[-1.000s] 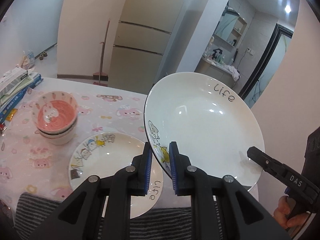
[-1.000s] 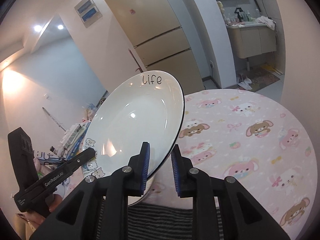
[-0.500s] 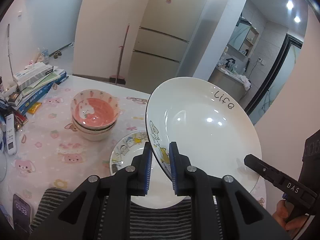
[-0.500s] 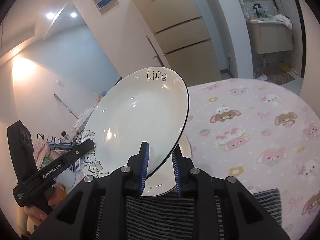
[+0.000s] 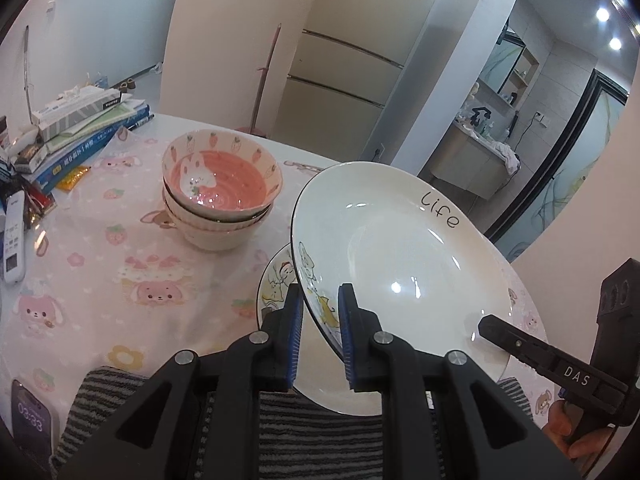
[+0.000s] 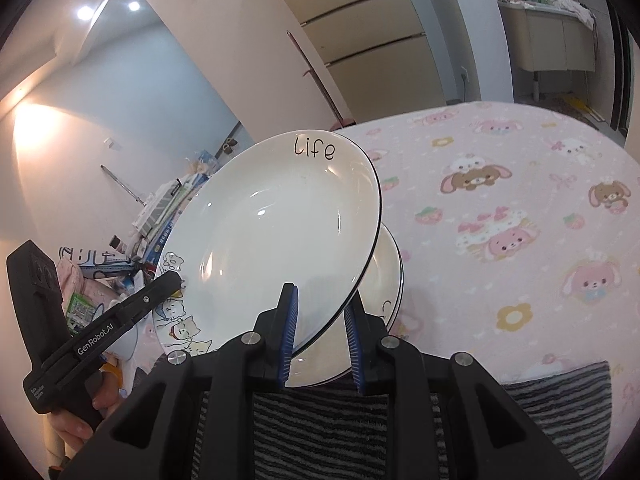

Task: Organize plates and bowls
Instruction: 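Lift the 'Life' plate with both grippers and carry it to the plate stack, then lower the 'Life' plate onto the cartoon plate stack and open both grippers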

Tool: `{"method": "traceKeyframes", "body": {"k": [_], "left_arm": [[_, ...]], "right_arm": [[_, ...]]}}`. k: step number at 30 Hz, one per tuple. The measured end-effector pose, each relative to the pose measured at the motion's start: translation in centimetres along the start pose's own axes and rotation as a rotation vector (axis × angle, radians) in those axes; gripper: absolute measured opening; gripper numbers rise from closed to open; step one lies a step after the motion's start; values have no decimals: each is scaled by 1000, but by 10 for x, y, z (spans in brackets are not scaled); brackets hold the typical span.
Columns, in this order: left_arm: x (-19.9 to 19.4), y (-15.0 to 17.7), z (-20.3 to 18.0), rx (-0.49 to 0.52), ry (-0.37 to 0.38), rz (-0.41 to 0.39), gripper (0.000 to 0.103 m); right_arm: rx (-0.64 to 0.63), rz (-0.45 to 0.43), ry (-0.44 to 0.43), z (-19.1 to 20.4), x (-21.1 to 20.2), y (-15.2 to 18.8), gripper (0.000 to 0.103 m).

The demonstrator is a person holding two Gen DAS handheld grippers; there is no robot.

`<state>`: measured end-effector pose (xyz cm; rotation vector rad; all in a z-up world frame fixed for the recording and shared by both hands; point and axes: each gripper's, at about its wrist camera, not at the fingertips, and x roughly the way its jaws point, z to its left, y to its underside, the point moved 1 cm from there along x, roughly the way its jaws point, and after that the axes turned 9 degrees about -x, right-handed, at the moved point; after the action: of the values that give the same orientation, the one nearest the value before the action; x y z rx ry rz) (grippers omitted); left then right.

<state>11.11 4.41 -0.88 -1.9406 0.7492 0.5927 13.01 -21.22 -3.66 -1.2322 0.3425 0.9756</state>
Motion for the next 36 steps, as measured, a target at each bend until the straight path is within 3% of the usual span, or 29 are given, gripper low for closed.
{"method": "traceKeyframes", "body": {"k": [6,16,24,36], "left_arm": [[10,11,2,52,-23,-55,15],[37,28,14,65,-52,22,15],[46,39,13,96,-60,44,16],[49,42,9,132,-75,53,18]], "right_arm": [[7,-27,-44,-10,18,9,25],[-4,43,-7,-17,38,24,26],[-42,11,36,-13,31,28,26],[-49,41,109,-13,36,31,26]]}}
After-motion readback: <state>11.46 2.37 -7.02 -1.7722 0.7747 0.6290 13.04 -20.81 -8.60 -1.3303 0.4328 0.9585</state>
